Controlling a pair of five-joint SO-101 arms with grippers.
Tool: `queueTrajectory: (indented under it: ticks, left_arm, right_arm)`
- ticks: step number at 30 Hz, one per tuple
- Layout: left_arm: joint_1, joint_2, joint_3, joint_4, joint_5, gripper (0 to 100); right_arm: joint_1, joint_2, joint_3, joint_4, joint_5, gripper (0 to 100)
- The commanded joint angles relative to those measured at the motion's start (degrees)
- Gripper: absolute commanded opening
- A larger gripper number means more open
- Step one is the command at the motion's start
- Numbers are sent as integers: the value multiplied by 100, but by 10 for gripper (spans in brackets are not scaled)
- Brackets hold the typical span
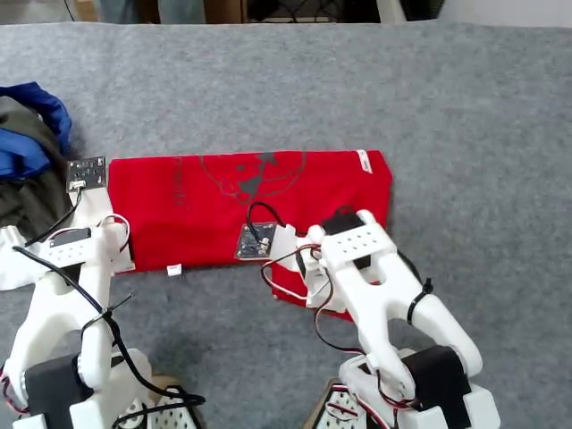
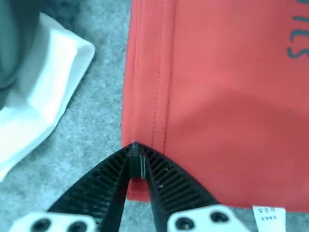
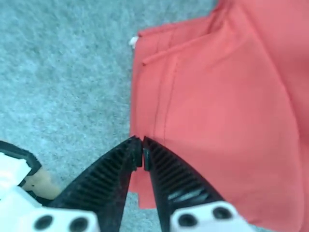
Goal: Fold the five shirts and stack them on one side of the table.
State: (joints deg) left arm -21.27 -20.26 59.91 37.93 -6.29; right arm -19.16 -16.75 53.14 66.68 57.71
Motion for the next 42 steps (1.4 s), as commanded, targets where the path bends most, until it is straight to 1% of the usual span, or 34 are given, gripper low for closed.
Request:
queueTrajectory:
  ticks: [1, 5, 9, 12, 15, 21, 26, 38, 40, 42]
  left_arm:
    - [-22, 0, -268, 35, 18, 29]
    - [-22, 0, -268, 35, 18, 29]
    - [-22, 0, -268, 35, 18, 29]
    - [-22, 0, -268, 35, 18, 29]
    - [-22, 0, -268, 35, 18, 29]
    - [-22, 0, -268, 35, 18, 29]
    - [-22, 0, -268, 35, 18, 29]
    - [-22, -9, -251, 53, 18, 29]
    - [-22, -9, -242, 53, 18, 29]
    - [-22, -18, -233, 53, 18, 29]
  right_arm:
    - [-79, -40, 13, -79, 53, 65]
    - [-88, -48, -31, 53, 88, 162]
    - [-79, -286, 13, 158, 202, 208]
    - [-88, -470, 13, 123, 211, 209]
    - [-290, -444, 66, 44, 158, 209]
    - [-677, -347, 681, -615, -132, 209]
    - [-668, -338, 1086, -1125, -185, 208]
    - [-422, -338, 1121, -1292, -167, 208]
    - [-422, -338, 1121, -1292, -158, 188]
    - [-431, -338, 1121, -1301, -158, 135]
